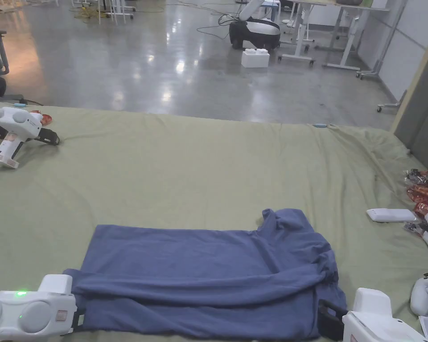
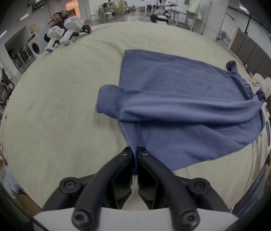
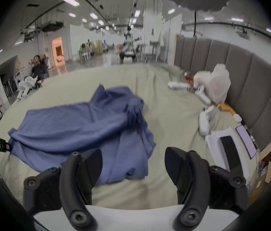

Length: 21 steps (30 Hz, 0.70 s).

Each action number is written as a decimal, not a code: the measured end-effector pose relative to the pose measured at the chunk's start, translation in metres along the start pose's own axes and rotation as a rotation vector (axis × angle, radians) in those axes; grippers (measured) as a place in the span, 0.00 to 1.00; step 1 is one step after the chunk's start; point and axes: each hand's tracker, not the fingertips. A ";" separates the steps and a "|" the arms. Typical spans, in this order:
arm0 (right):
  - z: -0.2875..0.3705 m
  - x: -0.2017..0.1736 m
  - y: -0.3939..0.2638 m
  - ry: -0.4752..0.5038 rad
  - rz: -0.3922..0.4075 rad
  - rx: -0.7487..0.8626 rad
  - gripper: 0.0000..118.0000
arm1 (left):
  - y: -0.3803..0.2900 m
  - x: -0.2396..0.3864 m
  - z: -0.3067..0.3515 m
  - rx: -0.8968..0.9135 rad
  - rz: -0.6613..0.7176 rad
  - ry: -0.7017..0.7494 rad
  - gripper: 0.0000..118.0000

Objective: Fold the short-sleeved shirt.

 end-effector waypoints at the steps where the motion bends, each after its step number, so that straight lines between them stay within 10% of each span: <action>1: -0.010 0.005 0.000 0.025 -0.003 -0.044 0.69 | -0.001 -0.002 0.007 0.031 0.014 0.001 0.01; 6: -0.051 0.012 -0.007 0.107 0.012 -0.204 0.63 | -0.007 -0.008 0.031 0.094 0.027 -0.029 0.01; 11: -0.055 0.003 -0.012 0.163 0.052 -0.213 0.14 | -0.009 -0.011 0.034 0.101 0.036 -0.036 0.01; 21: 0.022 0.002 0.020 0.124 0.099 -0.100 0.11 | 0.014 -0.020 0.080 0.238 0.054 -0.084 0.01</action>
